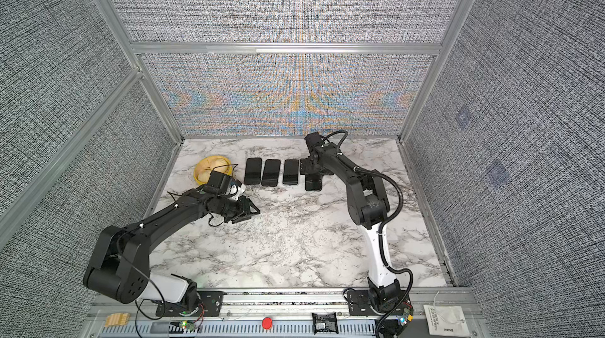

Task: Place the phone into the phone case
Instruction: 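Set the cased phone down beside the other cases and retract both arms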

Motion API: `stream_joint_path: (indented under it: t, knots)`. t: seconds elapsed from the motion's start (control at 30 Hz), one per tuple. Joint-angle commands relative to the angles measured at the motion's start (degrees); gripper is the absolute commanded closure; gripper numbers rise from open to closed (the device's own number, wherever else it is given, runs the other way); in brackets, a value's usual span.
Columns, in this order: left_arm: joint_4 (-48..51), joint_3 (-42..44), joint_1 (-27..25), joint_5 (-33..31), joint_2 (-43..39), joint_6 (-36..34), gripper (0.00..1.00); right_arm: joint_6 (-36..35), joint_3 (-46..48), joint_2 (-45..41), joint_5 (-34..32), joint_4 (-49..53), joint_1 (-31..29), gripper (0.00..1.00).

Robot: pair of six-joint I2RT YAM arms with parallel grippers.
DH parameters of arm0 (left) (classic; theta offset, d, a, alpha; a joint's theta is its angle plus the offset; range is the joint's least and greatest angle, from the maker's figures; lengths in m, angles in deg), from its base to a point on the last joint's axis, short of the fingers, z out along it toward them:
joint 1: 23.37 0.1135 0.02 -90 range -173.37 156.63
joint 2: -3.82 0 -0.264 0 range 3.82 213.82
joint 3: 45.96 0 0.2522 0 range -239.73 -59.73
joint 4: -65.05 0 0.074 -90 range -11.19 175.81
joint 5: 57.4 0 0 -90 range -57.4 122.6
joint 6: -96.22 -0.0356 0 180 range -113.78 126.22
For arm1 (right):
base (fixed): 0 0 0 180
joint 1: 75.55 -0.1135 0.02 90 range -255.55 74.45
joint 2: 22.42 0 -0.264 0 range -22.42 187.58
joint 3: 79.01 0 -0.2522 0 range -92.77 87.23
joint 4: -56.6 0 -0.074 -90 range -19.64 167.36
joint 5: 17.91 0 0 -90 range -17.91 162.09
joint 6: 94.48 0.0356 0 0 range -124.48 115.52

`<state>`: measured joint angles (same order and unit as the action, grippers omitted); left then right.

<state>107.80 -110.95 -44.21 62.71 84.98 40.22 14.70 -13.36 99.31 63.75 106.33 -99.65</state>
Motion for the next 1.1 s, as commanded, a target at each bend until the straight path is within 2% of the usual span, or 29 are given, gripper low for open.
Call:
stream_joint_path:
  t: [0.0, 0.07, 0.1, 0.13, 0.17, 0.2, 0.23, 0.27, 0.33, 0.4, 0.43, 0.5, 0.57, 0.63, 0.7, 0.73, 0.77, 0.83, 0.9, 0.93, 1.0, 1.03, 1.07]
  knots:
    - [7.3, -3.3, -0.1, -11.9, -3.6, -4.4, 0.49, -2.0, 14.1, -11.0, -5.4, -12.3, -0.8, 0.01]
    - [6.2, -2.7, -0.1, -20.1, -8.0, -3.9, 0.48, -5.8, 28.1, -21.0, -9.6, -23.6, -2.2, 0.01]
    - [3.9, -1.1, -0.1, -25.5, -10.4, -3.0, 0.47, -10.7, 35.5, -25.9, -12.7, -28.9, -3.2, 0.01]
    - [-0.3, 1.6, 0.1, -29.8, -13.0, -0.3, 0.45, -15.4, 42.3, -30.1, -18.0, -34.8, -4.5, 0.01]
    - [-5.3, 5.1, 0.1, -32.1, -15.2, 1.3, 0.37, -19.6, 48.8, -33.2, -21.7, -40.1, -5.4, 0.01]
    - [-12.3, 9.0, -0.1, -32.6, -18.1, -1.8, 0.02, -24.6, 54.9, -36.3, -24.5, -45.9, -5.8, 0.01]
    - [-18.8, 11.9, -0.1, -34.3, -21.0, -9.4, 0.02, -24.9, 58.6, -39.2, -26.8, -48.4, -5.5, 0.01]
    - [-20.8, 13.4, -0.1, -38.3, -23.2, -11.3, 0.02, -22.9, 60.2, -41.9, -26.8, -47.5, -4.8, 0.01]
    - [-27.4, 17.4, 0.2, -49.5, -26.4, -20.9, 0.02, -20.8, 63.7, -47.9, -22.0, -44.8, -2.4, 0.01]
    - [-35.8, 22.6, 1.1, -54.7, -26.2, -30.4, 0.01, -24.9, 66.4, -51.9, -19.9, -43.1, -1.7, 0.01]
    - [-40.0, 25.3, 2.8, -54.7, -25.1, -33.2, 0.01, -25.6, 68.7, -53.8, -21.2, -43.6, -1.5, 0.01]
    - [-43.3, 26.8, 8.1, -50.5, -20.7, -33.2, 0.01, -27.7, 73.3, -55.8, -20.4, -48.0, -0.8, 0.01]
    - [-46.8, 26.0, 13.1, -44.7, -14.6, -31.4, 0.01, -29.8, 81.3, -55.4, -17.2, -63.7, 1.4, 0.01]
    - [-49.9, 24.1, 15.2, -42.7, -8.9, -30.3, 0.01, -32.8, 87.7, -51.7, -14.2, -82.0, 2.9, 0.01]
    - [-59.6, 25.3, 16.4, -41.0, -4.3, -30.9, 0.01, -33.8, 90.2, -48.5, -15.1, -93.7, 3.6, 0.01]
    - [-64.7, 26.0, 17.0, -38.3, -2.5, -33.7, 0.01, -32.8, 90.3, -46.6, -14.6, -96.5, 4.8, 0.01]
    - [-66.2, 26.0, 17.0, -38.1, -1.6, -34.5, 0.01, -31.2, 89.8, -44.2, -13.5, -98.3, 6.4, 0.01]
    - [-69.6, 26.7, 19.4, -37.8, 1.1, -31.7, 0.01, -31.6, 87.3, -38.6, -10.0, -100.3, 8.5, 0.01]
    - [-78.2, 29.9, 21.8, -34.4, 4.0, -30.6, 0.01, -30.8, 84.3, -34.4, -12.5, -99.8, 9.4, 0.01]
    - [-80.5, 30.4, 22.6, -31.8, 5.3, -30.7, 0.01, -28.8, 84.2, -35.9, -11.0, -96.4, 10.7, 0.01]
    - [-79.4, 30.2, 22.7, -30.7, 5.1, -30.5, 0.01, -24.8, 83.0, -37.5, -2.8, -90.6, 15.3, 0.01]
    - [-79.3, 30.3, 22.7, -30.1, 5.0, -31.0, 0.01, -23.5, 81.3, -35.5, -0.5, -88.8, 17.2, 0.01]
    - [-80.1, 30.6, 22.7, -30.0, 5.3, -31.2, 0.02, -22.8, 79.3, -32.8, -1.0, -89.1, 17.6, 0.01]
